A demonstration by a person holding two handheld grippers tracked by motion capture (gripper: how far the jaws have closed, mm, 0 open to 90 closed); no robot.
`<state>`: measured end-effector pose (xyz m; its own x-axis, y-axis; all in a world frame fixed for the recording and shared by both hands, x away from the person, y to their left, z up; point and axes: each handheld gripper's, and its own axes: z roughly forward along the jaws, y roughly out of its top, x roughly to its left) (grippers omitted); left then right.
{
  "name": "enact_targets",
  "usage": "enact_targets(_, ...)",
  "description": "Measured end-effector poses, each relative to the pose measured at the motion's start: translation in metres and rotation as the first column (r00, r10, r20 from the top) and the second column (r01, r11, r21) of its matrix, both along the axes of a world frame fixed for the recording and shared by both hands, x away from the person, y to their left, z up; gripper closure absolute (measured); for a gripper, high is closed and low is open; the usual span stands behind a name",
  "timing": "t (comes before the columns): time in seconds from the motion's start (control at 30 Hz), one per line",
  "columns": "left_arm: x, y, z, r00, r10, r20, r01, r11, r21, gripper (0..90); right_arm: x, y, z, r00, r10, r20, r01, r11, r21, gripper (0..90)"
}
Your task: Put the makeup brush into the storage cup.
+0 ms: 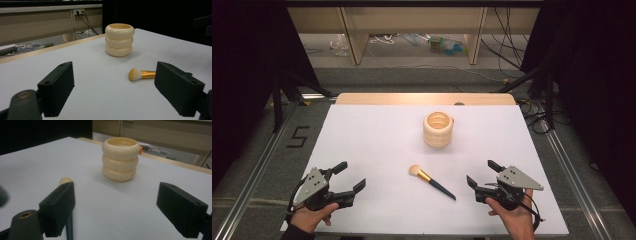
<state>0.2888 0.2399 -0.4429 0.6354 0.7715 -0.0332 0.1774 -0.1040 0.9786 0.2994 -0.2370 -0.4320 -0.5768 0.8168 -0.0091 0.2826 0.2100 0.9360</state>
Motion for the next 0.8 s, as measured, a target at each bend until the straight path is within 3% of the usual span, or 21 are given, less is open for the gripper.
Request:
enact_targets(0.4,0.0,0.0,0.0,1.0,-0.002,-0.001,0.002,0.9999,0.01,16.0,0.003,0.003,-0.003,0.9997,0.024,-0.01,-0.024,0.9997,0.001,16.5)
enact_targets(0.43,0.0,-0.001,0.0,1.0,-0.003,-0.001,0.003,1.0,0.009,16.0,0.002,0.002,-0.002,0.9993,0.021,-0.031,-0.022,0.9991,-0.037,16.4)
enact_targets(0.5,0.0,-0.001,-0.001,1.0,-0.003,-0.001,0.003,1.0,0.004,16.0,0.003,0.003,-0.003,0.9995,0.024,-0.019,-0.025,0.9993,-0.029,16.0)
enact_targets(0.67,0.0,-0.001,-0.001,1.0,0.002,-0.004,-0.002,1.0,0.009,16.0,0.009,0.006,-0.002,0.9954,0.067,-0.069,-0.074,0.9912,-0.11,15.7)
enact_targets(0.77,0.0,-0.001,-0.002,1.0,0.003,-0.007,-0.003,1.0,0.009,16.0,0.011,0.008,-0.001,0.9913,0.092,-0.094,-0.103,0.9878,-0.117,15.7)
enact_targets(0.8,0.0,-0.001,-0.001,1.0,0.002,-0.003,-0.002,0.9999,0.011,16.0,0.012,0.009,0.001,0.988,0.102,-0.116,-0.118,0.983,-0.141,15.7)
